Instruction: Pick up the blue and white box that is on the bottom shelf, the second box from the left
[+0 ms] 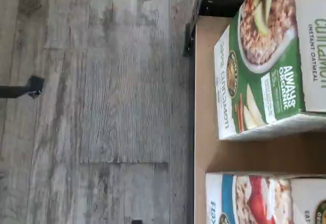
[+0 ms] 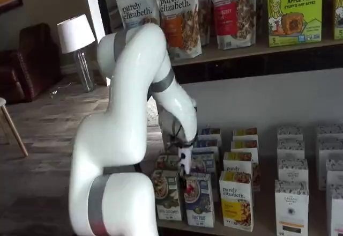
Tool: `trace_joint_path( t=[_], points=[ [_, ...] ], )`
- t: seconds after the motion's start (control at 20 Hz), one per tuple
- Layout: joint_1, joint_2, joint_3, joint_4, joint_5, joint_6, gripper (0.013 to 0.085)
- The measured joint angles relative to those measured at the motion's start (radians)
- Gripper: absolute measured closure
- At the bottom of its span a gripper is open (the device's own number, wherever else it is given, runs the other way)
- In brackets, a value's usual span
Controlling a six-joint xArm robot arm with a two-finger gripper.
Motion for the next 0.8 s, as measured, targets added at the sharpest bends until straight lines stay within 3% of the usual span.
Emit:
trace_joint_path(
  t=[0.05, 0.15, 0.2, 0.35, 0.55, 0.8],
  points=[
    [-0.001, 0.002, -0.005, -0.021, 0.005, 0.019, 0.0130],
    [-0.010, 0.019, -0.042, -0.116, 0.034, 0.098, 0.0130],
    [-0.012, 0.025, -0.054, -0.127, 0.041, 0.106, 0.0130],
    [-0.017, 0.040, -0.081, -0.120, 0.043, 0.096, 0.0130],
    [-0.016, 0.058, -0.087, -0.078, -0.029, 0.057, 0.0130],
    [-0.022, 0.094, -0.125, -0.105, -0.046, 0.074, 0.0130]
  ],
)
